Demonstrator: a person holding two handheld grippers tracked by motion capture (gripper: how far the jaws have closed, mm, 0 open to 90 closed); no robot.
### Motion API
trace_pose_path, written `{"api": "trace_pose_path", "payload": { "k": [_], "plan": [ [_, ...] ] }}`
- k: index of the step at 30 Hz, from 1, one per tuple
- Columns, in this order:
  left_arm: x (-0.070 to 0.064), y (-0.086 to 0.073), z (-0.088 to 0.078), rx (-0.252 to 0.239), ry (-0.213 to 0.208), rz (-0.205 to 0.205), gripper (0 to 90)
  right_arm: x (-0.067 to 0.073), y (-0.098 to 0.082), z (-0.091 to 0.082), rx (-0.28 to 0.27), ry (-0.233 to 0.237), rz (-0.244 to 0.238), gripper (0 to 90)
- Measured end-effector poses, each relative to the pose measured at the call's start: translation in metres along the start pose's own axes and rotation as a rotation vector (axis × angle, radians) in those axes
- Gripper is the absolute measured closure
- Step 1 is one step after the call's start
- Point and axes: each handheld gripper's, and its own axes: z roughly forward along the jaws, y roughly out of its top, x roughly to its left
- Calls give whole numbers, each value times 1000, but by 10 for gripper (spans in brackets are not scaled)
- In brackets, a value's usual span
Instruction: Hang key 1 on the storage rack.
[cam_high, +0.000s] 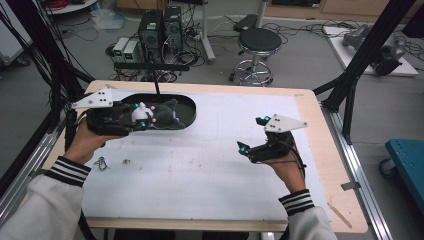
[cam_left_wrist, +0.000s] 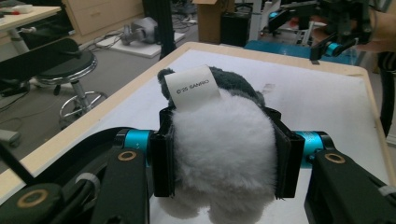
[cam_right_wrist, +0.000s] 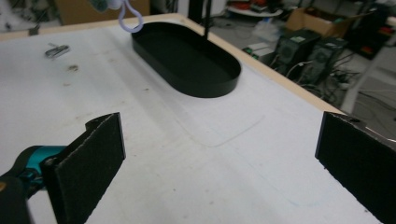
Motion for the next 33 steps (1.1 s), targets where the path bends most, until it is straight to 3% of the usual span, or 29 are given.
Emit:
{"api": "trace_pose_path", "payload": {
  "k": [3,4,5,7,13,19,28,33],
  "plan": [
    [2,1,-3,-2,16,-2,530,-1,-7,-9,-13,-32,18,8],
    [3,1,-5,-2,25,-3,530,-1,-14,-18,-32,-75,22,8],
    [4,2,-6,-3,31,-5,530,-1,-14,-18,-32,-75,22,8],
    [7,2,-10,-5,44,-9,530,-2,-26,-28,-48,-105,61,8],
    [16,2,-19,-13,75,-14,530,-2,-45,-39,-64,-175,94,8],
    [24,2,-30,-7,125,-30,531,-1,-72,-52,-121,-258,137,8],
    [33,0,-50,-20,206,-68,530,-1,-96,-57,-146,-308,174,8],
    [39,-2,-62,-35,259,-88,530,0,-109,-59,-191,-349,192,8]
  ]
}}
